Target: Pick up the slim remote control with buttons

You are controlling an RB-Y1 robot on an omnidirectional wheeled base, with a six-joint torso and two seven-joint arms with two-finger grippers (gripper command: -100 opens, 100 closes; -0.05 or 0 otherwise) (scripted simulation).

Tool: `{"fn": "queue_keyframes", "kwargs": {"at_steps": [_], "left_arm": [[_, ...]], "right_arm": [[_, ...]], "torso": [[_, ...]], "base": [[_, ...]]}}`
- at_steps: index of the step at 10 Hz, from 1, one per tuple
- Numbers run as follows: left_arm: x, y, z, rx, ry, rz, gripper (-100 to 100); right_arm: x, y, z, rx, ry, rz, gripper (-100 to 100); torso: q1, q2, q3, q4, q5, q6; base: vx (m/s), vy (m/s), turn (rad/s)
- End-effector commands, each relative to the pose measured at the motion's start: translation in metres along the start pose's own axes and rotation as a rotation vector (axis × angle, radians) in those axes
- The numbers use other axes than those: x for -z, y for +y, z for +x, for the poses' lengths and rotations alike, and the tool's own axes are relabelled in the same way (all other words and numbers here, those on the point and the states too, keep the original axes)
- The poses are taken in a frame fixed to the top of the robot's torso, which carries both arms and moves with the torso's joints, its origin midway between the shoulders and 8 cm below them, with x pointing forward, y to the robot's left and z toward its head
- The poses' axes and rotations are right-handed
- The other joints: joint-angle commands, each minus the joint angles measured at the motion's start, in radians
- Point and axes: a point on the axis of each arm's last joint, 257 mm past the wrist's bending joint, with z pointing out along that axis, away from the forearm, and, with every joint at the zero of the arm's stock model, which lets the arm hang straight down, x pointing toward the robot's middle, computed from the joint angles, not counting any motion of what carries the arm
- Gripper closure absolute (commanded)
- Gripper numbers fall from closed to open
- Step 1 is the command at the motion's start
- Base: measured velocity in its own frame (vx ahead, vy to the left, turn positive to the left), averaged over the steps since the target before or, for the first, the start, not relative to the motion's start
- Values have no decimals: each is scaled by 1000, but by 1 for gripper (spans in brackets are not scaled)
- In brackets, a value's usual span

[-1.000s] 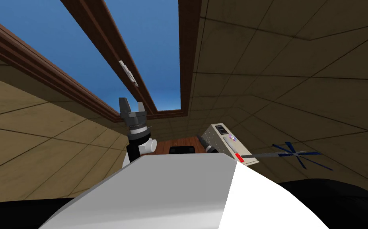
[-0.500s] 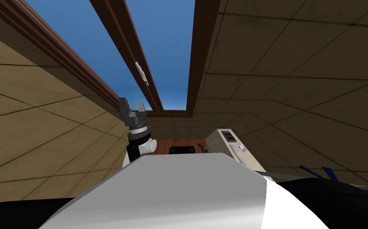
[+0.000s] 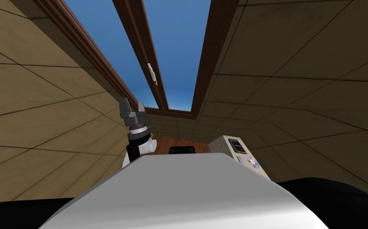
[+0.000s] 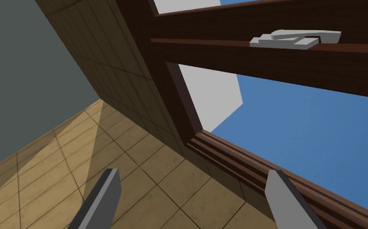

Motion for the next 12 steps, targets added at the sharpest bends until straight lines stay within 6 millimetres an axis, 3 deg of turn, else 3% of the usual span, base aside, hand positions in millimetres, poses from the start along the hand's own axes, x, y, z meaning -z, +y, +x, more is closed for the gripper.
{"fn": "queue_keyframes", "kwargs": {"at_steps": [1, 2, 3, 4, 5, 6, 7, 9, 11, 12], "left_arm": [[0, 0, 0, 0, 0, 0, 0], [0, 0, 0, 0, 0, 0, 0], [0, 0, 0, 0, 0, 0, 0], [0, 0, 0, 0, 0, 0, 0], [0, 0, 0, 0, 0, 0, 0], [0, 0, 0, 0, 0, 0, 0], [0, 0, 0, 0, 0, 0, 0], [0, 0, 0, 0, 0, 0, 0], [0, 0, 0, 0, 0, 0, 0], [0, 0, 0, 0, 0, 0, 0]], "right_arm": [[11, -10, 7, 3, 12, 22, -100], [27, -50, 26, 21, 59, 104, -100], [27, -50, 26, 21, 59, 104, -100], [43, -77, 41, 40, 99, 162, -100], [47, -87, 43, 39, 104, 182, -100], [67, -120, 57, 55, 144, 253, -100], [68, -121, 57, 55, 145, 255, -100], [109, -176, 78, 84, 215, 377, -100], [111, -179, 79, 84, 217, 384, -100], [130, -200, 85, 96, 245, 434, -100]], "torso": [[0, 0, 0, 0, 0, 0], [2, 1, 1, 0, 1, 1], [2, 1, 1, 0, 1, 0], [2, 1, 1, 0, 1, 0], [1, 1, 1, 0, 0, 0], [1, 1, 1, 0, 0, 1], [0, 1, 1, 0, 0, 0], [1, 1, 1, 0, 0, 0], [-2, 2, 1, 1, -1, 0], [2, 1, 1, 0, 0, 1]], "base": [[9, -45, 5], [12, -44, 282], [11, -51, 157], [8, -65, 302], [10, -71, 134], [9, -80, 217], [6, -69, 142], [-2, -103, 277], [0, -84, 48], [1, -53, 188]]}}
